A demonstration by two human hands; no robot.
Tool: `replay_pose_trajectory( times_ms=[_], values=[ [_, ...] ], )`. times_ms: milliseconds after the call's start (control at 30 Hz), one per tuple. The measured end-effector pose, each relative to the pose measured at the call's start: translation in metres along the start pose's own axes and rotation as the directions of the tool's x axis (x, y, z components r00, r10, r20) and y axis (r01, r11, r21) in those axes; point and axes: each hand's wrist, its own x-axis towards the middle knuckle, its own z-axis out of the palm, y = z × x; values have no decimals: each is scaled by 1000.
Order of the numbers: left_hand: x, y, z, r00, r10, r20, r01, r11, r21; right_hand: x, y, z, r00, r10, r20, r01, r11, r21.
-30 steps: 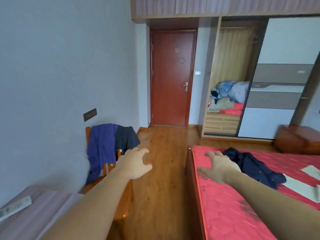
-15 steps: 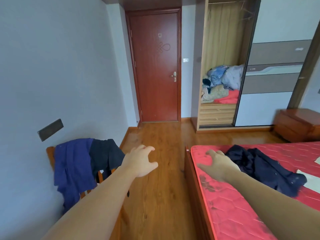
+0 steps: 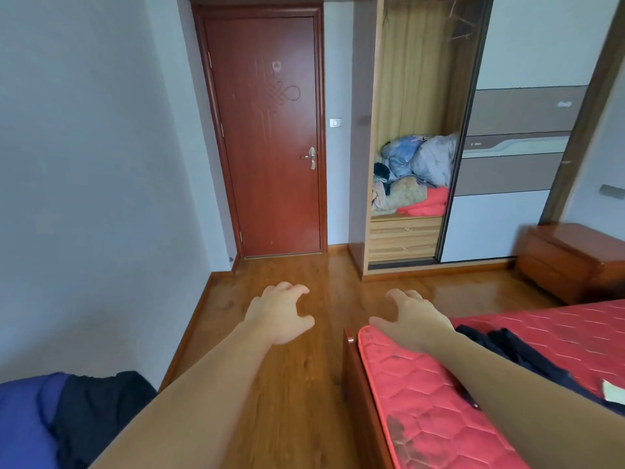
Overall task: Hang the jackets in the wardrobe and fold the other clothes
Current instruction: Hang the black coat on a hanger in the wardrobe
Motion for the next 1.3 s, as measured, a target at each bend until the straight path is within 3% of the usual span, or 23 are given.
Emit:
replay_pose_trajectory(
  times_ms=[433,600,733,1033,1167,1300],
  values=[
    [359,-95,-8,981,164,99,-164,986,-12,312,-42,11,975,215,-51,-218,973,-74],
    [485,-77,3,946,305,107,-305,952,-16,422,-18,18,942,324,-86,-327,945,-20],
    [590,-61,17,896,424,131,-438,893,106,530,11,27,930,354,-99,-350,935,57],
    [833,-45,6,872,455,182,-481,867,134,762,46,13,913,398,-95,-388,916,105],
    [926,-16,17,821,530,213,-557,825,96,823,73,-5,873,460,-163,-440,887,143],
    [1011,40,50,710,653,263,-690,720,73,858,125,-8,792,585,-177,-564,811,154]
  ],
)
